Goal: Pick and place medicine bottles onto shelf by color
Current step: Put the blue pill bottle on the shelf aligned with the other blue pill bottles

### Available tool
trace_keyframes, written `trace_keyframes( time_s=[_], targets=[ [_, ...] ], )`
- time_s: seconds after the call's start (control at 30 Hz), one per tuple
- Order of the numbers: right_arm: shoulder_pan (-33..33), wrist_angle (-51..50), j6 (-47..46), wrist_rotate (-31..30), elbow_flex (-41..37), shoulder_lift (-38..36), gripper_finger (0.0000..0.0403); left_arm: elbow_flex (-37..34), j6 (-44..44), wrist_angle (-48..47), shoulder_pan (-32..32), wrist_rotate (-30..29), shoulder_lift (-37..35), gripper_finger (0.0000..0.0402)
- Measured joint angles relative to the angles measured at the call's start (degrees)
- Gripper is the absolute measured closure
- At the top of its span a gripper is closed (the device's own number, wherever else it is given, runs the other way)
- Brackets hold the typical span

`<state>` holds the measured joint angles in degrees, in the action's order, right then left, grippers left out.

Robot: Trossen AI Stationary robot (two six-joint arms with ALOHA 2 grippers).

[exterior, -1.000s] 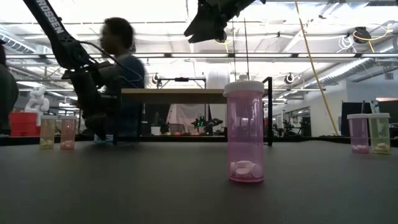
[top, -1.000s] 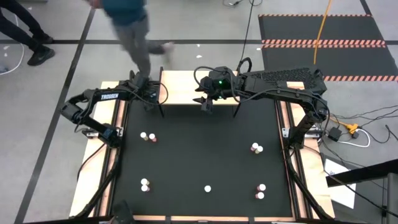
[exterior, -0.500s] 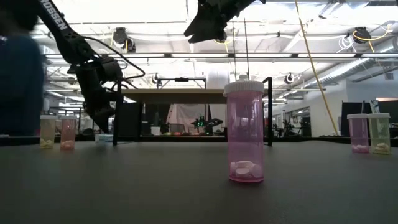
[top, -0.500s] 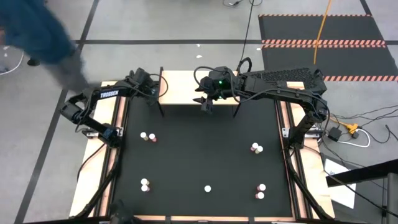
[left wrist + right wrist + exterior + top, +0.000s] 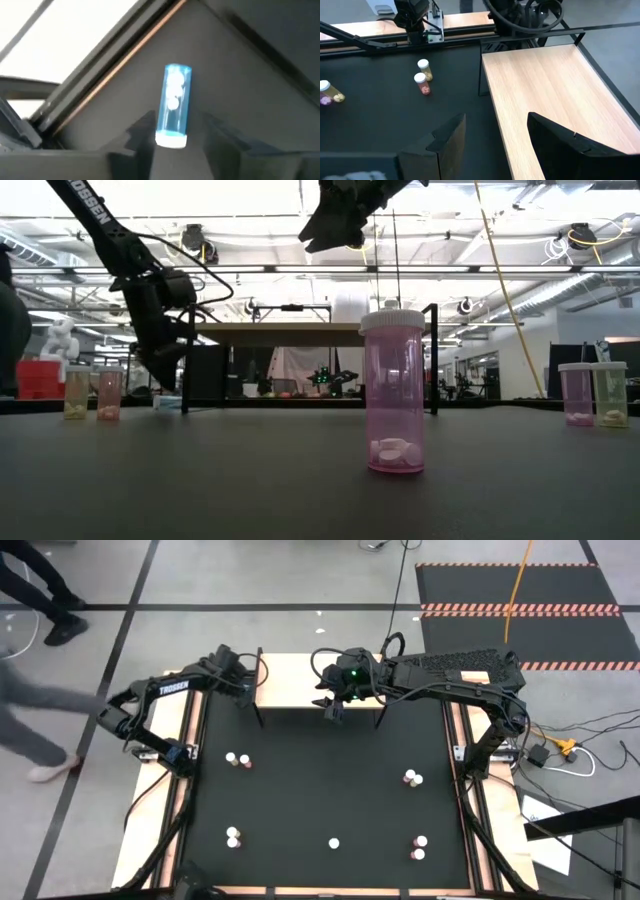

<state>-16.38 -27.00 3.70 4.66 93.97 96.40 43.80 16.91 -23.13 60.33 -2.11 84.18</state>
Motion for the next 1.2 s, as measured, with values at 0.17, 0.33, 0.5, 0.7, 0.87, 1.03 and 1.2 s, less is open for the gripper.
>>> trace_keyframes(
  time_s=[0.17, 0.33, 0.5, 0.7, 0.87, 1.03, 1.2],
  targets=[
    [0.00, 0.13, -0.02, -0.03, 0.00, 0.00, 0.0193, 0.42, 0.31, -0.83, 2.12, 0.61, 0.00, 0.0163],
    [0.00, 0.11, -0.04, -0.03, 0.00, 0.00, 0.0193, -0.08, 0.61, -0.03, 4.59, 4.21, 0.00, 0.0126],
    [0.00, 0.09, -1.50, -0.01, 0.00, 0.00, 0.0193, -0.82, 0.57, 1.39, 6.59, 6.43, 0.00, 0.0135],
    [0.00, 0.13, -2.19, 0.07, 0.00, -0.21, 0.0193, -0.84, -0.95, 2.66, 7.00, 7.67, 0.10, 0.0158],
    [0.00, 0.14, -3.09, 0.08, 0.00, -0.36, 0.0193, -0.84, -6.61, 5.15, 6.51, 7.24, 0.13, 0.0155],
    [0.00, 0.13, -3.50, 0.08, 0.00, -0.39, 0.0193, -0.84, -9.06, 6.73, 4.26, 6.42, 0.13, 0.0147],
    [0.00, 0.09, -3.50, 0.10, 0.00, -0.39, 0.0193, -0.84, 3.63, 3.18, 1.96, 0.38, 0.13, 0.0158]
  ],
)
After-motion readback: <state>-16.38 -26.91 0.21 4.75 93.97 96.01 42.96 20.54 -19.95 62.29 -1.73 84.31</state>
